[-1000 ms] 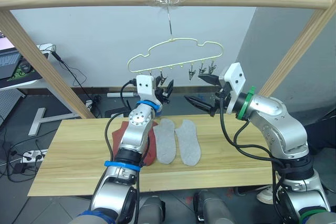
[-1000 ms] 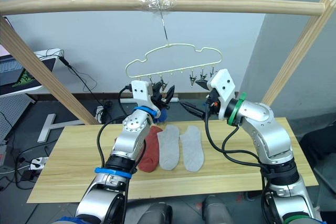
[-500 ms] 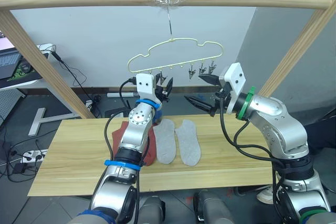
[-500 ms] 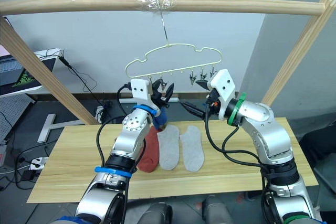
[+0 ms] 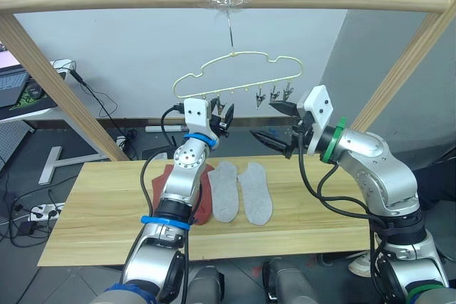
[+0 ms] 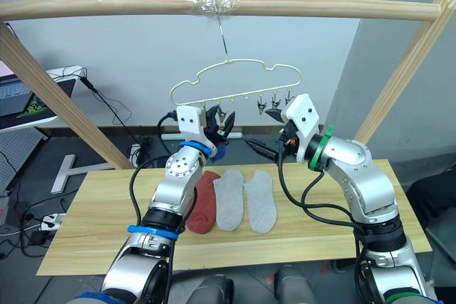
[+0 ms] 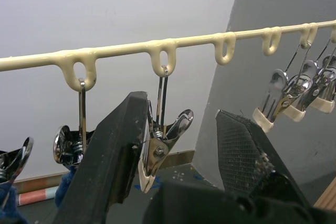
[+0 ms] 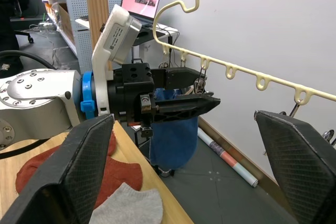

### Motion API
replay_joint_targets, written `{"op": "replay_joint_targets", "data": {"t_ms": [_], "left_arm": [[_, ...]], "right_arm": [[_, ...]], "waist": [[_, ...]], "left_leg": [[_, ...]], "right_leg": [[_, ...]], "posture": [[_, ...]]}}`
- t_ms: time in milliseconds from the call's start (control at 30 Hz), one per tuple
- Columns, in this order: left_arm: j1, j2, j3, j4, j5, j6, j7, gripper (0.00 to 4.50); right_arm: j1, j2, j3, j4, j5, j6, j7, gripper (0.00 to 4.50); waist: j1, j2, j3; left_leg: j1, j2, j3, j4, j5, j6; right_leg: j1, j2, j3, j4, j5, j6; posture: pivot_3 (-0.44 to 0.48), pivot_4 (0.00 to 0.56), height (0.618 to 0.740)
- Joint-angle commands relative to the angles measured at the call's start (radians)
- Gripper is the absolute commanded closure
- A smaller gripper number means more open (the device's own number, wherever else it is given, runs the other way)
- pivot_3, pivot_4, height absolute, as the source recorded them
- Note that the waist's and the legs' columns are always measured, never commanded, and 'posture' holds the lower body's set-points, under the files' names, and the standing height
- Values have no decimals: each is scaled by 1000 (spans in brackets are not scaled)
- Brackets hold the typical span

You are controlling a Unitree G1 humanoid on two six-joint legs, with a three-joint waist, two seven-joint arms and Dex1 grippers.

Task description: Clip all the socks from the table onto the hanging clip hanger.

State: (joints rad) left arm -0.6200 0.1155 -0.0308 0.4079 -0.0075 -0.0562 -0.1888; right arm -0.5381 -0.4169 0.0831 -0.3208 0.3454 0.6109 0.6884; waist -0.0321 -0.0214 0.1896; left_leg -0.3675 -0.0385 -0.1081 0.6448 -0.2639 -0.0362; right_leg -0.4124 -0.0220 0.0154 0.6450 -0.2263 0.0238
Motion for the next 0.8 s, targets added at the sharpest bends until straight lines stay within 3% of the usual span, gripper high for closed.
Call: {"op": "replay_joint_targets", "data": {"t_ms": [33,133,267,600,800], "left_arm": [[-23,5,11,-12,-5,-27,-7,2915],[-25,6,12,-12,-6,-28,-6,3751],[-24,6,13,-12,-7,-29,-8,4457],[-16,6,44,-22,-38,7,-18,4481],[-11,-23,100,-75,-166,96,-66,4481]], "right_arm": [[-8,-3,-16,-41,22,-8,-2,0],[-9,0,-15,-38,22,-9,-4,0],[-7,0,-14,-37,20,-10,-5,0],[12,11,12,-5,-6,-19,-21,0],[82,27,150,201,-184,-111,-91,0]], "waist": [[0,0,0],[0,0,0],[0,0,0],[0,0,0],[-1,0,0]], "left_leg": [[0,0,0,0,0,0],[0,0,0,0,0,0],[0,0,0,0,0,0],[0,0,0,0,0,0],[2,0,0,0,0,0]], "right_leg": [[0,0,0,0,0,0],[0,0,0,0,0,0],[0,0,0,0,0,0],[0,0,0,0,0,0],[1,0,0,0,0,0]], "posture": [[-74,160,740],[-74,160,740],[-74,160,740],[-74,166,740],[-72,167,740]]}}
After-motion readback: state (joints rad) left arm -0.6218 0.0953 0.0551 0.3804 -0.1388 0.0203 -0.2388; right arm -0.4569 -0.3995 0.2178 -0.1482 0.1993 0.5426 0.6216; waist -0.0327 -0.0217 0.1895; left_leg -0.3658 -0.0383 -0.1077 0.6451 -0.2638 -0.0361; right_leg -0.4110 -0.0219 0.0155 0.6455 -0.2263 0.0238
